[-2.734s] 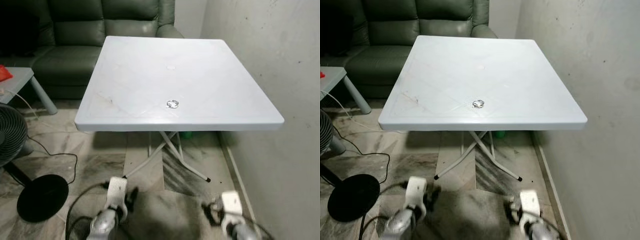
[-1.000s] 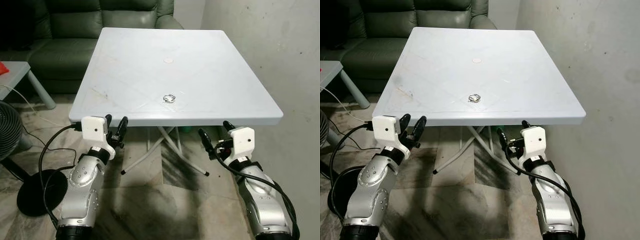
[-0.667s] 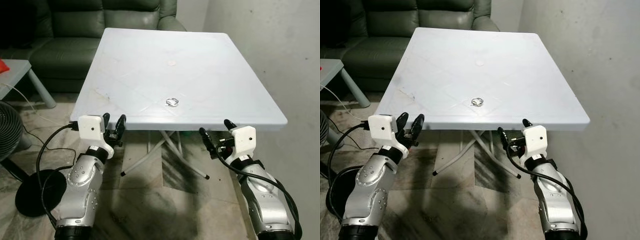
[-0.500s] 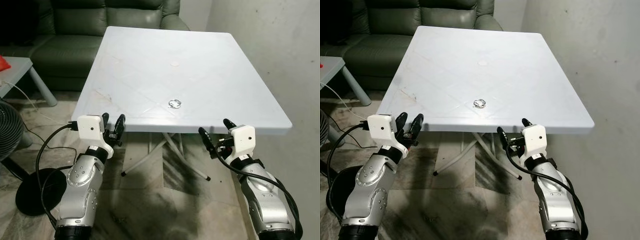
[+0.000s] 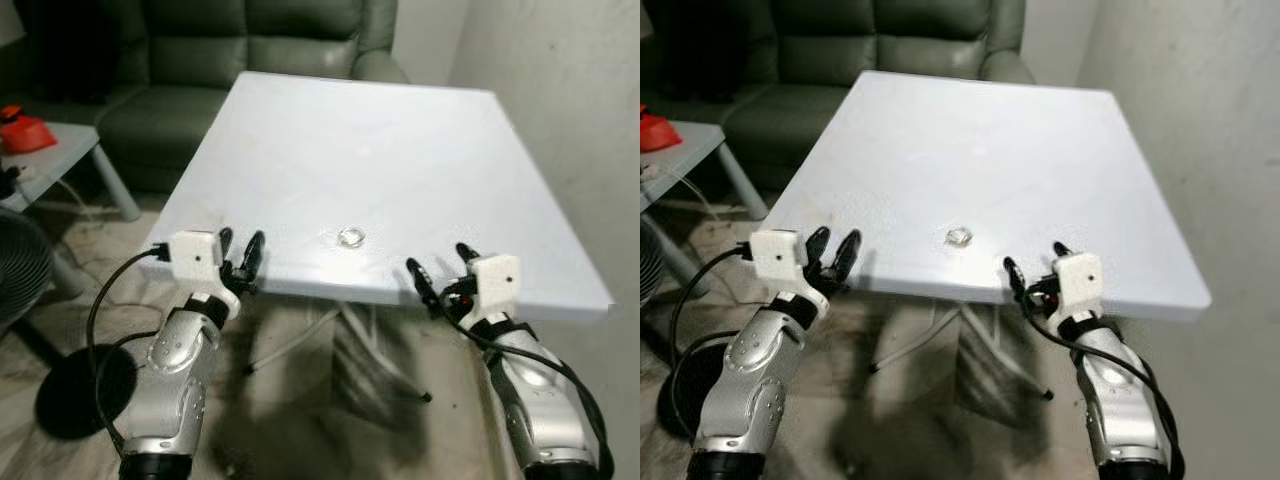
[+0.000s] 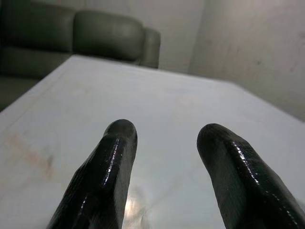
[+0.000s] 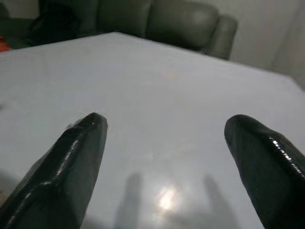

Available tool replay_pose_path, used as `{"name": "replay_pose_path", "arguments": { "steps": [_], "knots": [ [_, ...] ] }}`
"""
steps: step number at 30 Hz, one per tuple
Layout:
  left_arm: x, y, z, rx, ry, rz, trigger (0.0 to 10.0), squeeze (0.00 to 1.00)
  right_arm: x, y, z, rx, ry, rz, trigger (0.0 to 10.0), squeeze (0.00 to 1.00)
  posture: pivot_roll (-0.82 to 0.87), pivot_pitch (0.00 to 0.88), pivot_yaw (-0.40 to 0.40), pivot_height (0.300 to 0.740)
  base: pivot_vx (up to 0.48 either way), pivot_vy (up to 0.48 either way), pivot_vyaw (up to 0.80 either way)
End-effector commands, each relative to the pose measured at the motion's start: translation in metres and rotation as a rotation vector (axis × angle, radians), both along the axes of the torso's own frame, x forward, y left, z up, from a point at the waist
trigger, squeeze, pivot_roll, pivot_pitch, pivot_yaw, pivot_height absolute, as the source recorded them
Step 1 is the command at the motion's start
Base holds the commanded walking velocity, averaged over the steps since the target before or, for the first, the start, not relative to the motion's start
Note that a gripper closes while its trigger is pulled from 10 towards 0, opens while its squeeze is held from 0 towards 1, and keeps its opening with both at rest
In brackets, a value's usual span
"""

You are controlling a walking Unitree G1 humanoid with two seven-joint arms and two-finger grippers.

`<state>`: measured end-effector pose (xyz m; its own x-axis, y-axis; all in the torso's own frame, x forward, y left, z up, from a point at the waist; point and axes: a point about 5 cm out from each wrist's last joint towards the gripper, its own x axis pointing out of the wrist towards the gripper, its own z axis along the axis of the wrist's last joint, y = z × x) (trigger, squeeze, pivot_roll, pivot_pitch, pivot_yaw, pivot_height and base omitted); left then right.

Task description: Hang keys on a hook

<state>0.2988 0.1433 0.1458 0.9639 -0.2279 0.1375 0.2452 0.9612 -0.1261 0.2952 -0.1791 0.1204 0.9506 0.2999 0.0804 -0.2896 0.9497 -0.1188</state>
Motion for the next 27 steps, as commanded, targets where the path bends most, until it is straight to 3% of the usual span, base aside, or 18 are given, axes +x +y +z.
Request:
{"name": "replay_pose_path", "arguments": {
  "steps": [1,12,27],
  "knots": [
    [-0.0007,0.0092,-0.0009,0.004,0.008,0.03,10.0,0.0,0.0013,0.0078,0.0036,0.008,-0.013,0.029,10.0,0.0,0.06,0.07,-0.044,0.74,0.356,0.0,0.0],
    [0.0007,0.0074,-0.0006,-0.004,0.008,0.03,10.0,0.0,0.0031,0.0066,0.0043,0.005,-0.013,0.034,10.0,0.0,0.06,0.062,-0.048,0.74,0.349,0.0,0.0],
    [0.0015,0.0001,-0.0036,0.005,0.014,0.01,10.0,0.0,0.0036,0.0042,0.0052,-0.015,-0.016,0.036,10.0,0.0,0.05,0.042,-0.054,0.74,0.0,0.0,0.0]
  ]
}}
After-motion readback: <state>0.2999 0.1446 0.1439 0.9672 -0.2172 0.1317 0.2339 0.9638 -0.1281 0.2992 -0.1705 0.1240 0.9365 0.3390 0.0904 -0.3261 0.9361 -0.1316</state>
